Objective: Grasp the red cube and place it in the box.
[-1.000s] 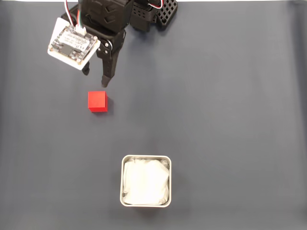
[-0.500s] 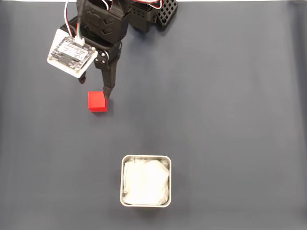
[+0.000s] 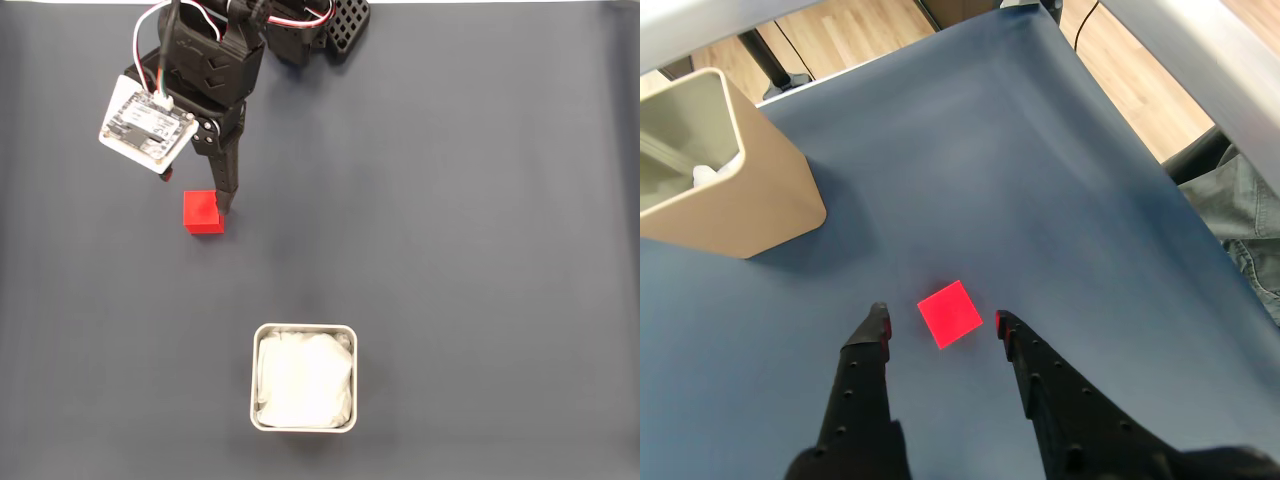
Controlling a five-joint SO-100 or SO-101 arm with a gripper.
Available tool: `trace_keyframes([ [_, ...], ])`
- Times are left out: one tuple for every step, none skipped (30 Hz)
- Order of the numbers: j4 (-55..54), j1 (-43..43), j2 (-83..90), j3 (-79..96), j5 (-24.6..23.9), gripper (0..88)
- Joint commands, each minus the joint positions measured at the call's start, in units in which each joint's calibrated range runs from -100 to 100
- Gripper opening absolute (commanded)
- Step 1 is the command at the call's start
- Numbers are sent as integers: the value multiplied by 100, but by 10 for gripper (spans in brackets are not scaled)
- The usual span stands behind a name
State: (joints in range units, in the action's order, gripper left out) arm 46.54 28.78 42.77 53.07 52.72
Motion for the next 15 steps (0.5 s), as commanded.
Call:
trace_keyframes([
  [-260, 69, 12, 85, 54, 260],
  [-318, 69, 12, 140, 68, 263],
  [-367, 69, 4, 194, 78, 265],
  [-408, 69, 4, 240, 78, 268],
  [-441, 55, 4, 286, 88, 270],
  [-474, 48, 4, 322, 93, 272],
  [-506, 48, -14, 368, 98, 274],
  [-547, 41, -22, 395, 107, 277],
  [-580, 34, -31, 423, 107, 280],
  [-597, 26, -66, 441, 112, 283],
  [-621, 26, -100, 450, 112, 286],
  [-662, 26, -144, 468, 112, 289],
  [-703, 26, -170, 496, 112, 291],
  [-736, 26, -213, 514, 112, 293],
  [-760, 26, -256, 523, 117, 295],
])
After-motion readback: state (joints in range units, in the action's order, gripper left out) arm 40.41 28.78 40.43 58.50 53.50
